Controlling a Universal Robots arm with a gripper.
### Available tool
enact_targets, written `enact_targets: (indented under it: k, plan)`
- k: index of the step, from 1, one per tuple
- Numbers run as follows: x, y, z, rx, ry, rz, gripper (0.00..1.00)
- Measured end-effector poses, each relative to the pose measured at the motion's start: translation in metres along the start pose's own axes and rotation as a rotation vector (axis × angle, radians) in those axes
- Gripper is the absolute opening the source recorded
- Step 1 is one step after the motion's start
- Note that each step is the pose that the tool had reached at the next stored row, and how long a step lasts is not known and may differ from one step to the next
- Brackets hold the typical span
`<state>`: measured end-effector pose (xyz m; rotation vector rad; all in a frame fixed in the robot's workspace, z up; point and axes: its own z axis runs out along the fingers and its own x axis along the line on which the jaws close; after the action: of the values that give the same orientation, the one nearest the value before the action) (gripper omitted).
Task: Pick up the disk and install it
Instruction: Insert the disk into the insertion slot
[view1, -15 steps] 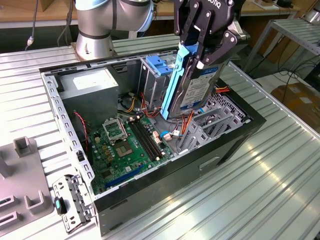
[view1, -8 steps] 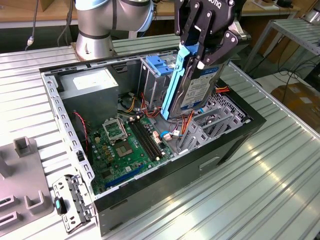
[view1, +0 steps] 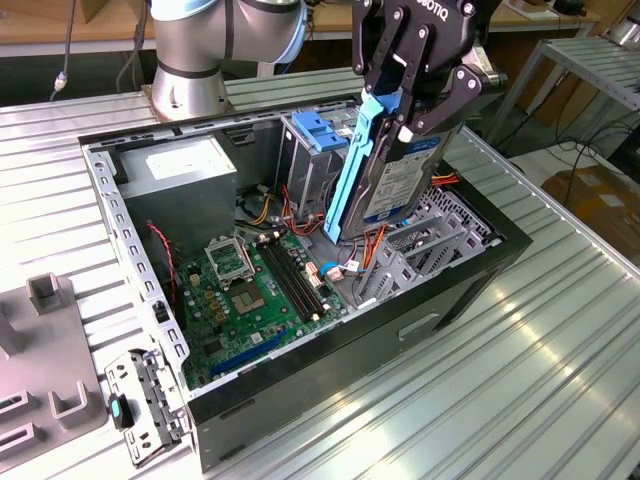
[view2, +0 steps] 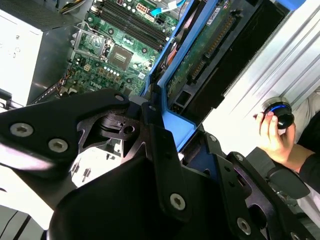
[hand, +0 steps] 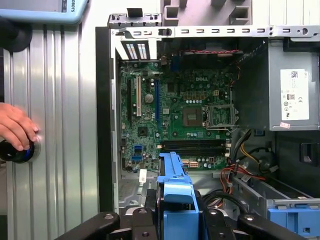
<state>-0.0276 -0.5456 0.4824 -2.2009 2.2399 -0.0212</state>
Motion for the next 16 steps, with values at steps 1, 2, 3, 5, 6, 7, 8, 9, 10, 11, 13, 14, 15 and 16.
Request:
enact_targets:
  k: [1,2,3,5,6,7,8,9,10,11,13,14,15,16]
  plan:
    - [0.0012,0.0000,0.0001,0.0000,-0.0001,0.000,0.37]
    - [0.0021,-0.0001,0.0000,0.0000,0.0000,0.000,0.37]
    - [0.0028,-0.0002,0.0001,0.0000,-0.0001,0.000,0.37]
    - [0.0043,-0.0003,0.0001,0.0000,0.0000,0.000,0.37]
    - [0.0059,-0.0006,0.0002,0.0000,-0.0001,0.000,0.37]
    - [0.0065,-0.0007,0.0001,0.0000,0.0000,0.000,0.37]
    - [0.0067,-0.0007,0.0001,0.0000,0.0000,0.000,0.37]
    - [0.0067,-0.0008,0.0001,0.0000,0.0000,0.000,0.37]
    - [0.0067,-0.0008,0.0001,0.0000,0.0000,0.000,0.37]
    - [0.0068,-0.0008,0.0001,0.0000,0.0000,0.000,0.37]
    - [0.0069,-0.0008,0.0002,0.0000,-0.0001,0.000,0.37]
    - [0.0069,-0.0008,0.0001,0.0000,0.0000,0.000,0.37]
    - [0.0069,-0.0008,0.0001,0.0000,-0.0001,0.000,0.37]
    - [0.0069,-0.0008,0.0001,0.0000,0.0000,0.000,0.37]
